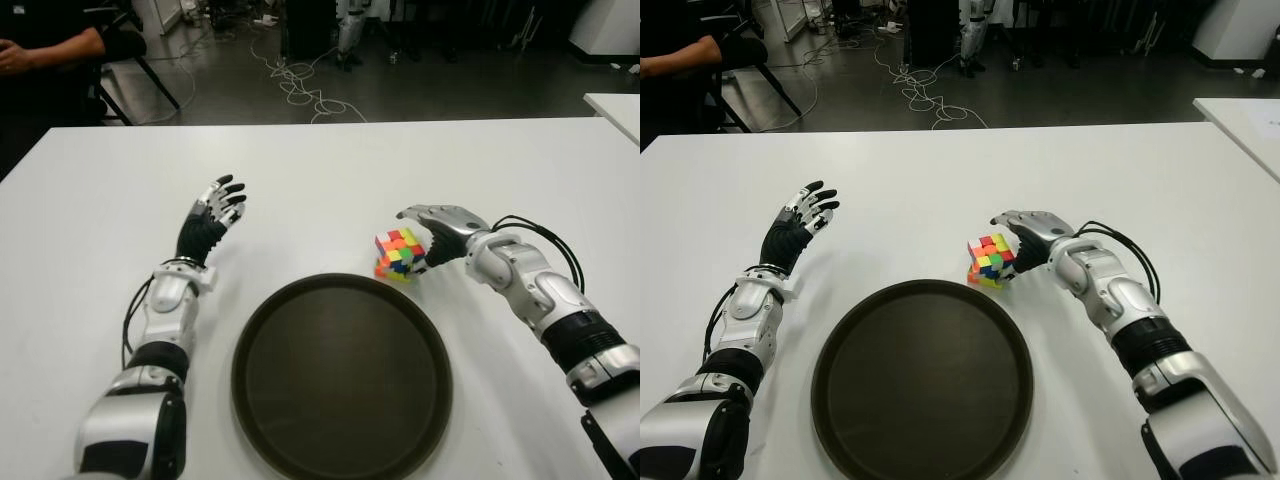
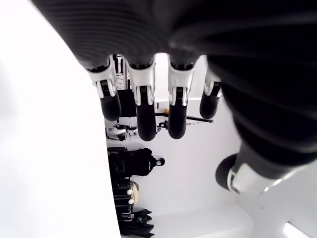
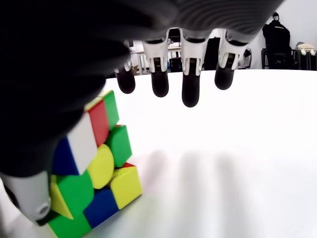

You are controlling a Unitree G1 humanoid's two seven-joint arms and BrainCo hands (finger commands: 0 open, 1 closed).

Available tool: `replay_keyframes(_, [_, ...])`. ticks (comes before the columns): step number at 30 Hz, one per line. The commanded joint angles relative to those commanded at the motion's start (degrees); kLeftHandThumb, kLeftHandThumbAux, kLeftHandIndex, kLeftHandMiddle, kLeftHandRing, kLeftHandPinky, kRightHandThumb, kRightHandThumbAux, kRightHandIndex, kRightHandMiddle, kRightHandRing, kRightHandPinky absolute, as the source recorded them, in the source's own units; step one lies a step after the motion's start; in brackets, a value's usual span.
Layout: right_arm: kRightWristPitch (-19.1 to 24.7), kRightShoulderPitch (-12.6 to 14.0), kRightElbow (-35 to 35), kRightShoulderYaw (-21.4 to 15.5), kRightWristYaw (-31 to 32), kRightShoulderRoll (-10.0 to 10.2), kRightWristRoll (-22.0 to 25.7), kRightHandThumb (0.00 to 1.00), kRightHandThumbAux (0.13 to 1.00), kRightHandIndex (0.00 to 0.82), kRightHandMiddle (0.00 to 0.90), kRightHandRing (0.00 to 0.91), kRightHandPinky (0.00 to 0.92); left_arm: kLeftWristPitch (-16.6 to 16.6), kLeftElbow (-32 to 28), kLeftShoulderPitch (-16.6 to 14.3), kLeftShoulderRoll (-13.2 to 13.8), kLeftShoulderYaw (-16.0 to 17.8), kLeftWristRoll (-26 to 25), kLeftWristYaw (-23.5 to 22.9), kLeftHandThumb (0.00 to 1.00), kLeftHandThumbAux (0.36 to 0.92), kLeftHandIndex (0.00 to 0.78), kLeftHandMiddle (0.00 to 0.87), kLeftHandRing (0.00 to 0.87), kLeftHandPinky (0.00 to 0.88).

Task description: Pick up the Rubik's Cube and put it in the plate

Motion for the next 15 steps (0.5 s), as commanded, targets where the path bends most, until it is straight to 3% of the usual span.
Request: replay_keyframes(15, [-0.63, -0.49, 1.81, 0.3, -0.45, 0.36, 0.59, 0.0, 0.665, 0.125, 0.153, 0.17, 0.169, -0.48, 0.02, -0.04, -0.09, -0.36, 0.54, 0.76, 0.04, 0.659, 0.126, 0.195, 0.161, 0.124])
